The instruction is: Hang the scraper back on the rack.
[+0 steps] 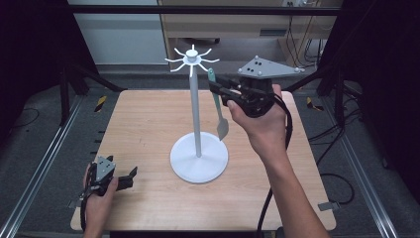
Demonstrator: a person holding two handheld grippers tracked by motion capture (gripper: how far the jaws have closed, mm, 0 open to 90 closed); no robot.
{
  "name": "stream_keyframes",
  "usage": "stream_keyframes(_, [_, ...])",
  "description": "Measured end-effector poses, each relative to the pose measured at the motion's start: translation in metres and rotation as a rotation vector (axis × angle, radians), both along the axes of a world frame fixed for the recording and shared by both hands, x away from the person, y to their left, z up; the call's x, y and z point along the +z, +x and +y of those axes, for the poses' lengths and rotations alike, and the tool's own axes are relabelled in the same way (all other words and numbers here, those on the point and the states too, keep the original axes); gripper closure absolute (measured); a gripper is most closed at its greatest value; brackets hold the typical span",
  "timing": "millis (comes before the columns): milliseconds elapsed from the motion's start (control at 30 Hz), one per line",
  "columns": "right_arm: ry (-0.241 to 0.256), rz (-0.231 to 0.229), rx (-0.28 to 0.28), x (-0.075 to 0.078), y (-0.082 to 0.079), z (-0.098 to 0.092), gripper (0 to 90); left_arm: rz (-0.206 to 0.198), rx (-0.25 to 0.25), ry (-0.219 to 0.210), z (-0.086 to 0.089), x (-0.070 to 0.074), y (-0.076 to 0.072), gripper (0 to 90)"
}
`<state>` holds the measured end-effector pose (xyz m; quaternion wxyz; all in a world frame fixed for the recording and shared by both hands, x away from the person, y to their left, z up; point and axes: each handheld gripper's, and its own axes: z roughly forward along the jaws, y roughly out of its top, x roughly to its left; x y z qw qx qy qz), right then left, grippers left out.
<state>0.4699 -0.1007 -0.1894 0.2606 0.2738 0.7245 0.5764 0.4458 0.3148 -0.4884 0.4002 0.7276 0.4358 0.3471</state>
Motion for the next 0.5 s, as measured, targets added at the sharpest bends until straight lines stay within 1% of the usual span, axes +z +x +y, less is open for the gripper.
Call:
stream_keyframes(300, [0.002,0.011,0.001,-0.0008,0.0052,0.0044,74.4,0.001,-0.001,-0.001,0.0001,0.0001,-0.0001,3.8])
stream_keyframes(500, [0.001,0.010,0.003,-0.0018,0.0082,0.0065,74.4,0.000,-0.001,-0.001,0.0002,0.0000,0.0001,3.8])
